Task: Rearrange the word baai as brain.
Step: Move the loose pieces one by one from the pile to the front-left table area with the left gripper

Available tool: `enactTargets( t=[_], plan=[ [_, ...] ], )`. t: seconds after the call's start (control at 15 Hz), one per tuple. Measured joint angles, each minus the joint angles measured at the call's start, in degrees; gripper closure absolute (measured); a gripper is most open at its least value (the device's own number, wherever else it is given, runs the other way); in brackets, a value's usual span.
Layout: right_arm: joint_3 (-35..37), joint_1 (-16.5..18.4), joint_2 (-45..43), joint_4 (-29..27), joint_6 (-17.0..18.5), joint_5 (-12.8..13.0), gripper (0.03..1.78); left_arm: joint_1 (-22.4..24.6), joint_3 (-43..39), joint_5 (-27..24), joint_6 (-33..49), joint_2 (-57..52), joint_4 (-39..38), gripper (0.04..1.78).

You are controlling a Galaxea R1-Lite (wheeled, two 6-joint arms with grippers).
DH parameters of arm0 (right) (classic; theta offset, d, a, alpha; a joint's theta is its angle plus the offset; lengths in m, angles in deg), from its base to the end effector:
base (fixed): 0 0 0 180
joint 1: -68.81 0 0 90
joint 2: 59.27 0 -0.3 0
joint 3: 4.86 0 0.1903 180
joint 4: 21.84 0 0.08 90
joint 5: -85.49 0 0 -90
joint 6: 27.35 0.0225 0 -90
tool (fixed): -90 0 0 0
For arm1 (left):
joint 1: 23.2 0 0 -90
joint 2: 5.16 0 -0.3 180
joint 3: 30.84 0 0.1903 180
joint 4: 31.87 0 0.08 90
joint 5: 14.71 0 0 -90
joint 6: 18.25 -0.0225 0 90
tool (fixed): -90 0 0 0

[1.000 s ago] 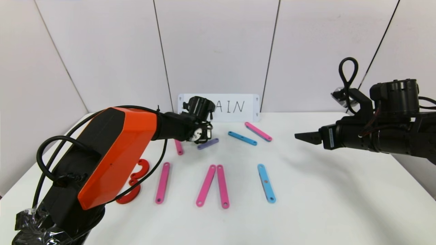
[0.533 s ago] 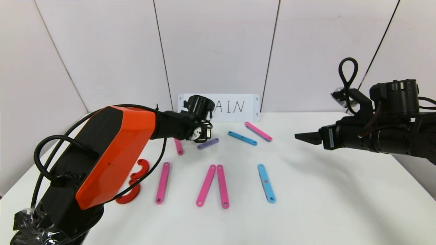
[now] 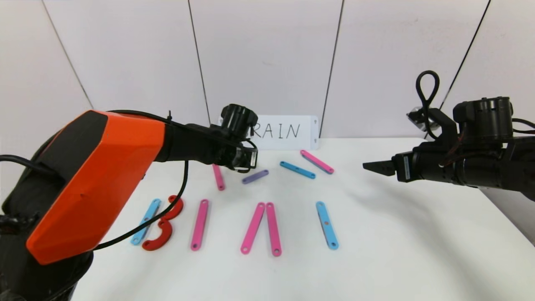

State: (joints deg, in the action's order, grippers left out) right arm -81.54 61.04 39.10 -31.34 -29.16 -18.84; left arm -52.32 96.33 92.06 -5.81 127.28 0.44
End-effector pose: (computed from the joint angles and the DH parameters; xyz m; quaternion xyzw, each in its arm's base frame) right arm 0.3040 0.0471 0.1738 0.0004 0.2654 0.1888 0.9455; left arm 0.4159 -0.2242 0.1420 0.0229 0.3059 -0.0691 0.9493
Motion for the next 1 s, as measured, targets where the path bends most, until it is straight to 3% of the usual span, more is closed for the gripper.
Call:
enactTargets(
  t=[0.4,0.67,1.0],
  plan=[
    [-0.11,0.22,0.28,0.02,0.0,-0.09,0.07,-0.37,-12.13,-11.08,-3.94,-12.51,13.02,1.52],
    [-0.11,0.22,0.33,0.02,0.0,0.0,0.07,-0.54,-20.46,-12.18,-8.9,-17.6,13.95,1.52],
    [-0.11,0.24,0.33,0.0,0.0,0.0,0.07,-0.89,-25.05,-14.96,-11.13,-20.0,13.96,1.52]
  ],
)
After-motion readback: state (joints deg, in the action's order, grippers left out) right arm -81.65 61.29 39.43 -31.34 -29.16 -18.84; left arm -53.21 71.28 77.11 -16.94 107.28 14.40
